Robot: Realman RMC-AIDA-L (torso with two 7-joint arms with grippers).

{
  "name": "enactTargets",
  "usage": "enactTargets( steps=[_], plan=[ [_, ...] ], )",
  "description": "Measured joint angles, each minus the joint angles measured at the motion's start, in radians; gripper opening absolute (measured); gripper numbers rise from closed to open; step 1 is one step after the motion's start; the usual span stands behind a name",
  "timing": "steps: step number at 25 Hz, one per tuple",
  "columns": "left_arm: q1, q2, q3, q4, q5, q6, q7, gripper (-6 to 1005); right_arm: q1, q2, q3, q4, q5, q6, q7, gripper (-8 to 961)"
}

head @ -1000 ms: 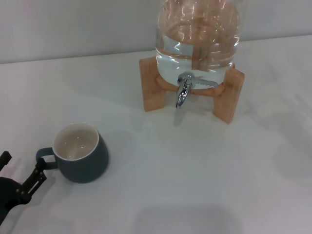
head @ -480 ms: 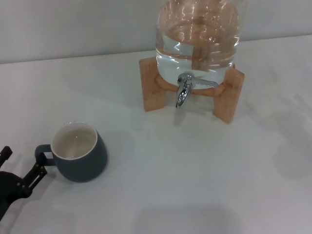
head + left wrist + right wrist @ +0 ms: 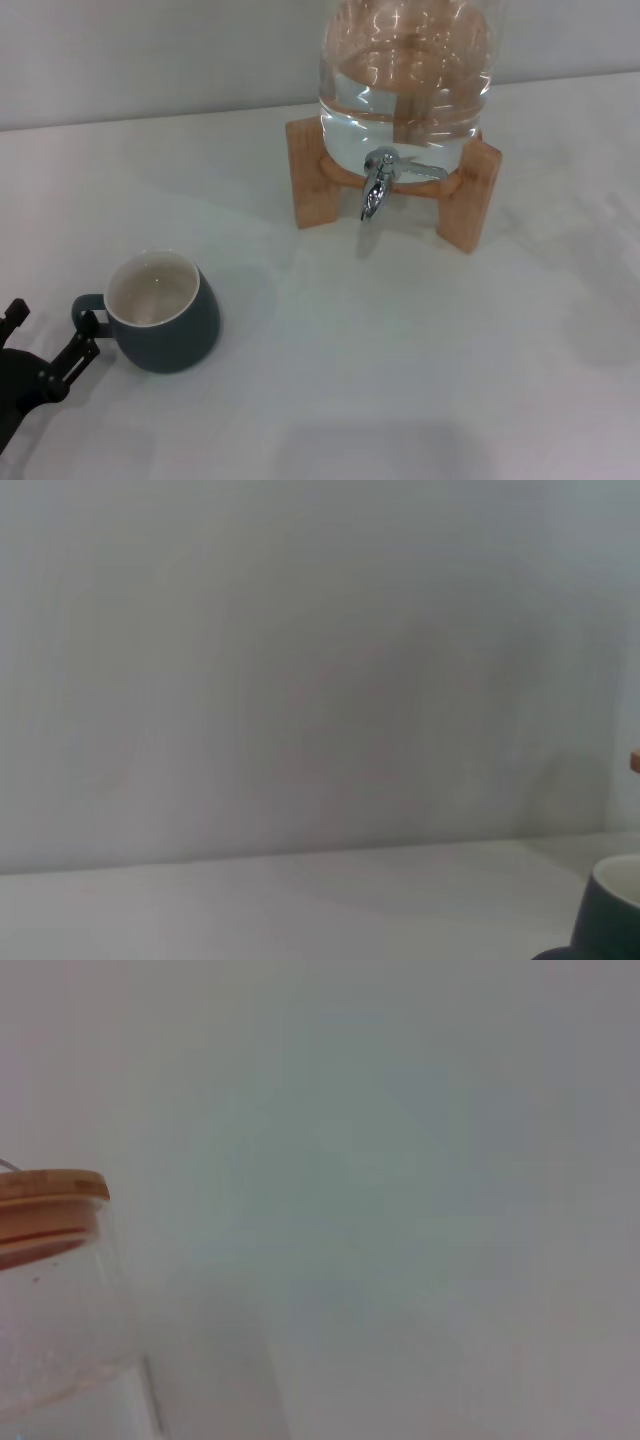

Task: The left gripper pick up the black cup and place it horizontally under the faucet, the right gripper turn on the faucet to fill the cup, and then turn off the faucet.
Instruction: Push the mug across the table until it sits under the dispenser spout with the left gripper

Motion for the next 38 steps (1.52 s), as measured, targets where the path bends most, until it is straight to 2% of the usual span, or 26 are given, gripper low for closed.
enactTargets(
  steps=[38],
  plan=[
    [-0.030,-0.001,0.002,-0.001,-0.020,0.049,-0.007,802,-0.011,0.001,0.010,0.000,0.000,0.006,0.000,843]
  ],
)
